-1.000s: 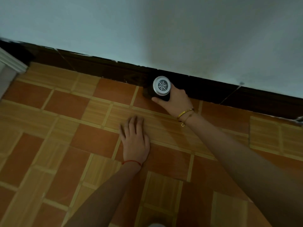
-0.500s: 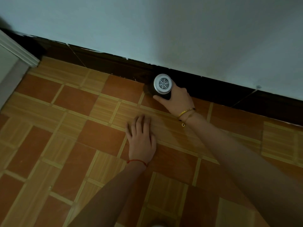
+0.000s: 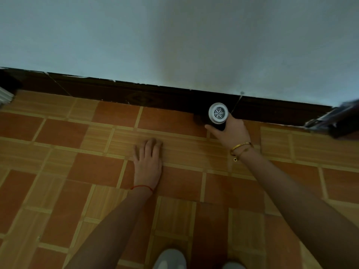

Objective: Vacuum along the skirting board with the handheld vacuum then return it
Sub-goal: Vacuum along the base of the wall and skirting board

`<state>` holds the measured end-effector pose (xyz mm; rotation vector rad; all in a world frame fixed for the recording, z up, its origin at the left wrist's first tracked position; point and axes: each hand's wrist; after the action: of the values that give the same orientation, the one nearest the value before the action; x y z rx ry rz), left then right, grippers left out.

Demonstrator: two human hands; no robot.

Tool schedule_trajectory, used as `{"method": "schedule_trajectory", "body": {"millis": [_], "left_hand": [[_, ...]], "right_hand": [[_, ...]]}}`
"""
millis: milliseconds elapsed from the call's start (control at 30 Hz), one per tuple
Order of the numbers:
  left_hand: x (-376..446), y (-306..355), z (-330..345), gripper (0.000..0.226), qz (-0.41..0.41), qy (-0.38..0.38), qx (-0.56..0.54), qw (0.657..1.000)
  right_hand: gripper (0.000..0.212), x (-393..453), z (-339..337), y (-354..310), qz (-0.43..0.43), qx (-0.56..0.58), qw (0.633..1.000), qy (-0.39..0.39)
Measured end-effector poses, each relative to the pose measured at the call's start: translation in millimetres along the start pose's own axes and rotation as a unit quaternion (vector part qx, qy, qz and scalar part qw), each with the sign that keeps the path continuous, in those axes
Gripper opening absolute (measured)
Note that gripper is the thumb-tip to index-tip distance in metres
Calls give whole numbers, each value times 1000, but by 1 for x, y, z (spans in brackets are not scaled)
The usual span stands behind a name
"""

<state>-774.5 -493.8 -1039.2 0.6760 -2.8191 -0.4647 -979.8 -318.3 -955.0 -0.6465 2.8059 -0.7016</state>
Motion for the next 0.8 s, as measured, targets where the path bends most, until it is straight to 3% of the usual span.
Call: {"method": "schedule_trajectory", "body": {"millis": [133,267,500,667,800], "left_hand": [[-5,27,-3,40,35,7,-77,996],[-8,53,4,41,58,-37,-108,992],[-6,80,20,50,67,-85,-89,990],[-1,92,30,50,69,-85,-66,992],[0,108,40,48,71,-80,-78,991]], "right_hand": [[61,-9,-21,31,50,7,999,21],[62,-27,-38,60,100,7,993,60],[56,-43,-56,107,142,0,988,58],[59,-56,-77,141,230,-22,965,122],[54,-63,-89,156,202,-11,976,84]]}}
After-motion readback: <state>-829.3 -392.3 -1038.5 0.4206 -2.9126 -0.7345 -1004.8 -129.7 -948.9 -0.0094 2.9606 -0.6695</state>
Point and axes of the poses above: each hand's wrist, its own x-axis towards the middle knuckle, its own z-axis out of the palm, y = z × x, and after that the axes turned 8 degrees about -x, right-handed
